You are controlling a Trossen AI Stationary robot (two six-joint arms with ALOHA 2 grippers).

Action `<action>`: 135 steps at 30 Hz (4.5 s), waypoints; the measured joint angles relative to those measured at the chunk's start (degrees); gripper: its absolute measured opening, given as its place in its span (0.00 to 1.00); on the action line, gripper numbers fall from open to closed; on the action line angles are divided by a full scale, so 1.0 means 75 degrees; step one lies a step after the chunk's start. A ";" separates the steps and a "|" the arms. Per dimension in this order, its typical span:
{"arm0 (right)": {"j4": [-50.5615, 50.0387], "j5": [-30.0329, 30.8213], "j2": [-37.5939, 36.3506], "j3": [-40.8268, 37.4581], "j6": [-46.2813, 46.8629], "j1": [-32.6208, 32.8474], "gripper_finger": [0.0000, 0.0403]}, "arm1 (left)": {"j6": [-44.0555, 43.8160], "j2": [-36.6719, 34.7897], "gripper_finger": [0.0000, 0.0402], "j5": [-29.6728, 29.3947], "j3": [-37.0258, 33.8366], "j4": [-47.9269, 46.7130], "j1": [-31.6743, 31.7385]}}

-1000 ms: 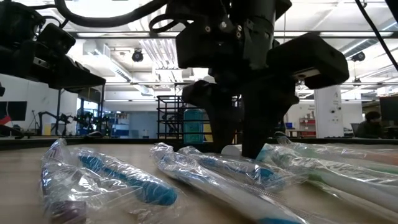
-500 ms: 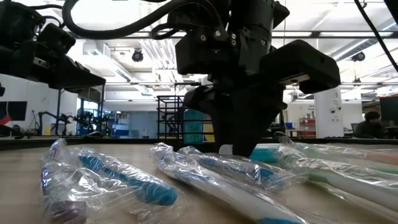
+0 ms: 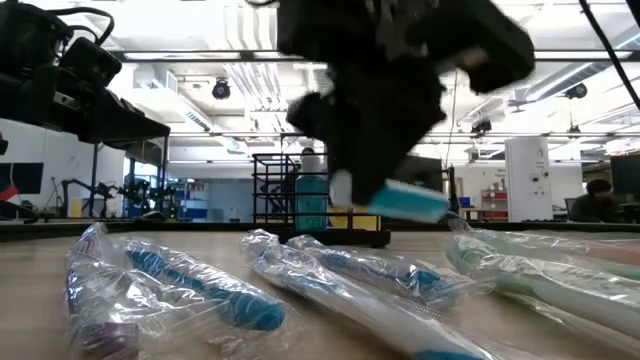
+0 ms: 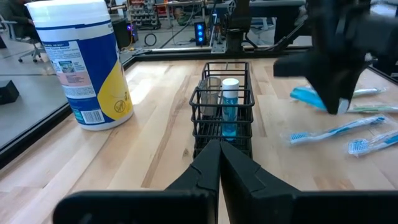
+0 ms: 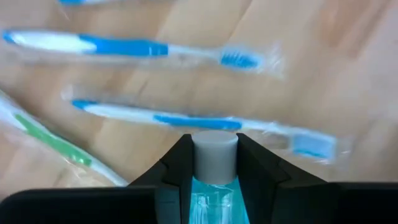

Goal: Pick & Place toothbrushing station
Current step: Put the mouthwash into the wire organizer

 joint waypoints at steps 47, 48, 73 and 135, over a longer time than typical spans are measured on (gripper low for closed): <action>1.4410 0.3719 -0.1936 -0.6668 0.2022 -0.1514 0.22 | -0.0099 -0.0002 0.03 0.0028 0.0000 -0.0003 -0.0009; 1.4403 0.3955 -0.1914 -0.6639 0.1935 -0.1430 0.22 | -0.0116 -0.0002 0.03 0.0027 0.0000 -0.0003 -0.0009; 1.4286 0.8358 -0.0522 -0.5046 0.1334 -0.0149 0.22 | -0.0128 0.0002 0.03 0.0033 0.0000 -0.0052 -0.0009; 1.6408 0.1542 -0.1842 -0.6977 0.1268 -0.0891 0.22 | 0.0281 0.5665 0.61 0.2865 0.3846 0.1849 -0.0017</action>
